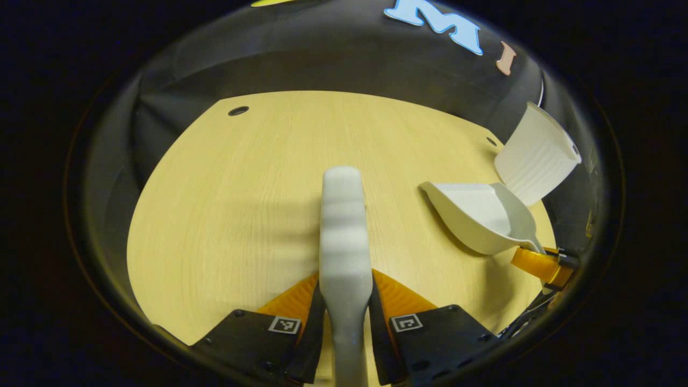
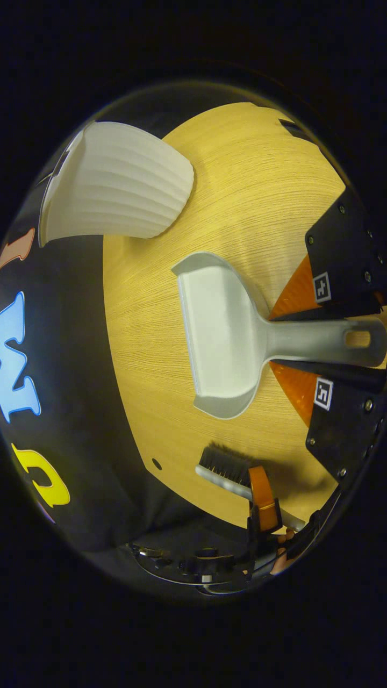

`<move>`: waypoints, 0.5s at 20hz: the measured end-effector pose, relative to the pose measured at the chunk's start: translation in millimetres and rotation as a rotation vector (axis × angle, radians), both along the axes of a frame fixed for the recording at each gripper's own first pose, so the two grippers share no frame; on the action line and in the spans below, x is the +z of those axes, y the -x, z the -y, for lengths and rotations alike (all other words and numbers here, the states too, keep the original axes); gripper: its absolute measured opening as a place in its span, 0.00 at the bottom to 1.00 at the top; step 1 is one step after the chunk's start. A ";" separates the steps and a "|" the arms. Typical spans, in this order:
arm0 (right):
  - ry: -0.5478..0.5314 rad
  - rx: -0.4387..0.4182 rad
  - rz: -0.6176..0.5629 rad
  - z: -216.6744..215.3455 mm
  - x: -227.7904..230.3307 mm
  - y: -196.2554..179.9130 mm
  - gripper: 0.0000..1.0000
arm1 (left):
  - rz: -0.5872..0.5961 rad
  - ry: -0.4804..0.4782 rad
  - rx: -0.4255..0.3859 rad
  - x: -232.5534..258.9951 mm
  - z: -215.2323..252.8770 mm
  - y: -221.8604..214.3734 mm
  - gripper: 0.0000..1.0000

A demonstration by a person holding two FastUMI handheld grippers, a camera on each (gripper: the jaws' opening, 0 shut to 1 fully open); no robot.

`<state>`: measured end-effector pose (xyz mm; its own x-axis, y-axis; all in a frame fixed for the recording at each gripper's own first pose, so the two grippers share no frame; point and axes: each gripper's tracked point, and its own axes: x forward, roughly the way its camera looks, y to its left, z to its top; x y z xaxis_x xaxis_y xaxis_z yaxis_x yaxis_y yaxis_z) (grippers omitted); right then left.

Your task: Pick up the small broom and dustpan from the desktop, sweep the trash into the dustpan with the broom, and then empty the trash into the garbage bin.

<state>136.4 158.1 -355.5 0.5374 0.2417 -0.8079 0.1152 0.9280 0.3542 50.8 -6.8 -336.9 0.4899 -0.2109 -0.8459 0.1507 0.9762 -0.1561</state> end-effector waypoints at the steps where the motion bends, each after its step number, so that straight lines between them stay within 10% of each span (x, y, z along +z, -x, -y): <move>1: 0.003 0.007 -0.005 0.1 -0.8 1.6 0.36 | -0.006 -0.004 0.000 -2.7 -0.6 -0.2 0.47; 10: -0.016 0.017 -0.061 0.3 1.5 7.4 0.43 | 0.044 -0.055 -0.039 8.5 2.0 -5.5 0.60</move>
<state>129.0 157.9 -354.0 0.4835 0.2632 -0.8348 0.1215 0.9243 0.3618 56.3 -8.8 -328.4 0.5191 -0.1843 -0.8346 0.1947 0.9763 -0.0944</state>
